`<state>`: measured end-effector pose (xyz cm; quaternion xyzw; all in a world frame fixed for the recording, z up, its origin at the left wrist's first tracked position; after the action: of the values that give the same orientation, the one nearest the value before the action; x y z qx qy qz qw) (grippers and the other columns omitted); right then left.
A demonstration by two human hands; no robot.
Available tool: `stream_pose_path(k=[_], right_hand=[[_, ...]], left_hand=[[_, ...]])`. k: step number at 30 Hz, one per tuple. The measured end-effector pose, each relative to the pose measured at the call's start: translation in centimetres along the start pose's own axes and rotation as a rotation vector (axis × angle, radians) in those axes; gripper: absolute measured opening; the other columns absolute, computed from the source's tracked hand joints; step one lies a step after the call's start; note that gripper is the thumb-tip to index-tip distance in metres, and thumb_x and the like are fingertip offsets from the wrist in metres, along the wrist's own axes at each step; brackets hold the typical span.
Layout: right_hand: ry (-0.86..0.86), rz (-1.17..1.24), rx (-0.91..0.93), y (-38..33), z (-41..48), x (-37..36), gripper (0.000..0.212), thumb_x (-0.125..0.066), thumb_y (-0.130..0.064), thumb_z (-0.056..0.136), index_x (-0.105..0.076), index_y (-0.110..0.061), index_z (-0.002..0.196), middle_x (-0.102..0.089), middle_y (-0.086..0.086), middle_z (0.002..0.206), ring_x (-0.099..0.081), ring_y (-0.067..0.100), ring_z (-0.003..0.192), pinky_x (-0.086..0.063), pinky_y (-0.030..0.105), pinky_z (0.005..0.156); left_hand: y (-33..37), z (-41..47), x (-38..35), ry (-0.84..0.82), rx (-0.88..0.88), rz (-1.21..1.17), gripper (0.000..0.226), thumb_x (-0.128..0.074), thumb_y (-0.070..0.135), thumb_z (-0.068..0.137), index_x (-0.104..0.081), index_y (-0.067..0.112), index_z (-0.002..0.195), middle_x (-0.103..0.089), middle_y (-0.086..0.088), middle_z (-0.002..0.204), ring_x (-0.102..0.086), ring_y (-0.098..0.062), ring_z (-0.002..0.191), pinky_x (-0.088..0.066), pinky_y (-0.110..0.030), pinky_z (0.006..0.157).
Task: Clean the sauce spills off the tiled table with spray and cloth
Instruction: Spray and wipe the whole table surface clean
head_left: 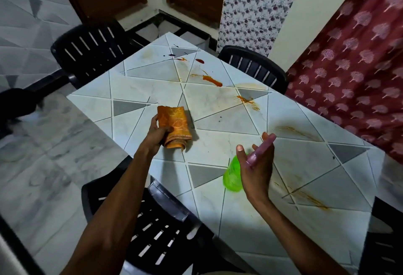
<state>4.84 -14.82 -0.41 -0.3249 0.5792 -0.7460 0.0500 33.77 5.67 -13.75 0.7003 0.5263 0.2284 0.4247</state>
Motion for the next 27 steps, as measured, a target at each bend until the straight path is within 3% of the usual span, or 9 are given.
stream_pose_path(k=[5,8,14,16,18,20,22,24,27], right_hand=[[-0.001,-0.023,0.018,0.0,1.0,0.1,0.077,-0.057,-0.065,0.086,-0.032,-0.025,0.148,-0.046,-0.007,0.148,-0.051,0.019,0.134,-0.048,0.050,0.103],[0.015,-0.025,0.013,-0.3,1.0,0.1,0.074,-0.058,-0.064,0.086,-0.039,-0.023,0.144,-0.052,-0.003,0.144,-0.055,0.019,0.130,-0.049,0.049,0.101],[0.043,0.004,0.043,-1.0,0.7,0.6,0.066,-0.062,-0.056,0.087,-0.043,-0.021,0.139,-0.054,-0.005,0.138,-0.059,0.017,0.122,-0.053,0.047,0.095],[0.023,0.065,0.024,-1.0,0.8,0.8,0.063,-0.065,-0.054,0.085,-0.047,-0.021,0.136,-0.056,-0.012,0.135,-0.062,0.010,0.115,-0.056,0.036,0.088],[0.005,0.118,-0.002,-1.1,1.0,1.0,0.059,-0.071,-0.047,0.085,-0.053,-0.018,0.133,-0.059,-0.013,0.132,-0.066,0.003,0.104,-0.051,0.015,0.079],[0.002,0.123,-0.010,-1.2,1.0,1.3,0.052,-0.075,-0.033,0.088,-0.055,-0.011,0.131,-0.062,-0.005,0.133,-0.064,-0.011,0.096,-0.043,0.004,0.075],[0.015,0.106,-0.003,-1.1,0.8,1.7,0.048,-0.072,-0.030,0.088,-0.056,-0.015,0.131,-0.063,-0.003,0.134,-0.063,-0.013,0.091,-0.045,0.009,0.080],[0.015,0.106,-0.004,-1.2,0.5,1.9,0.046,-0.065,-0.031,0.086,-0.054,-0.036,0.130,-0.063,-0.009,0.132,-0.067,-0.004,0.089,-0.052,0.027,0.088],[-0.015,0.126,0.034,-2.0,0.5,2.0,0.046,-0.055,-0.032,0.083,-0.048,-0.059,0.120,-0.062,-0.016,0.125,-0.073,0.020,0.089,-0.057,0.037,0.085]], left_hand=[[-0.1,2.6,2.2,0.058,0.000,0.221,0.081,-0.064,-0.010,0.081,-0.033,0.028,0.146,-0.051,-0.010,0.136,-0.054,-0.031,0.117,-0.051,-0.046,0.095],[0.1,3.3,3.8,0.137,-0.009,0.433,0.076,-0.063,-0.010,0.080,-0.034,0.016,0.145,-0.053,-0.015,0.135,-0.053,-0.033,0.120,-0.047,-0.042,0.097],[0.5,2.8,5.4,0.350,-0.015,0.907,0.065,-0.064,0.020,0.080,-0.037,0.006,0.138,-0.043,-0.024,0.138,-0.042,-0.045,0.128,-0.039,-0.053,0.104],[1.4,1.6,4.3,0.472,-0.093,1.152,0.064,-0.065,0.022,0.082,-0.038,0.007,0.138,-0.038,-0.021,0.139,-0.039,-0.044,0.129,-0.036,-0.053,0.104],[2.1,0.2,2.1,0.500,-0.285,1.259,0.068,-0.069,0.033,0.080,-0.041,0.007,0.136,-0.043,-0.019,0.135,-0.045,-0.040,0.121,-0.039,-0.048,0.098],[1.2,-0.7,-1.9,0.280,-0.550,1.235,0.062,-0.060,0.040,0.084,-0.048,0.008,0.135,-0.051,-0.020,0.126,-0.052,-0.039,0.111,-0.043,-0.043,0.092],[-2.5,-2.0,-6.3,-0.116,-0.618,1.214,0.061,-0.054,0.048,0.083,-0.055,0.014,0.134,-0.056,-0.016,0.128,-0.054,-0.036,0.118,-0.043,-0.039,0.096],[-6.8,-3.7,-9.8,-0.406,-0.609,1.387,0.068,-0.057,0.058,0.081,-0.054,0.022,0.139,-0.048,-0.012,0.146,-0.044,-0.032,0.135,-0.037,-0.037,0.109],[-10.1,-5.9,-12.8,-0.522,-0.639,1.591,0.084,-0.052,0.063,0.075,-0.045,0.021,0.146,-0.029,-0.016,0.159,-0.029,-0.037,0.145,-0.030,-0.047,0.116]])
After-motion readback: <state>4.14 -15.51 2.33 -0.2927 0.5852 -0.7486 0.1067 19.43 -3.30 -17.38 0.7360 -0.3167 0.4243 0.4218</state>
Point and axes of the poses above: each hand's wrist, its own z-axis towards the middle knuckle, its own x-axis out of the back of the hand, y = z × x, the point moved 9 cm from there along z, towards the middle knuckle
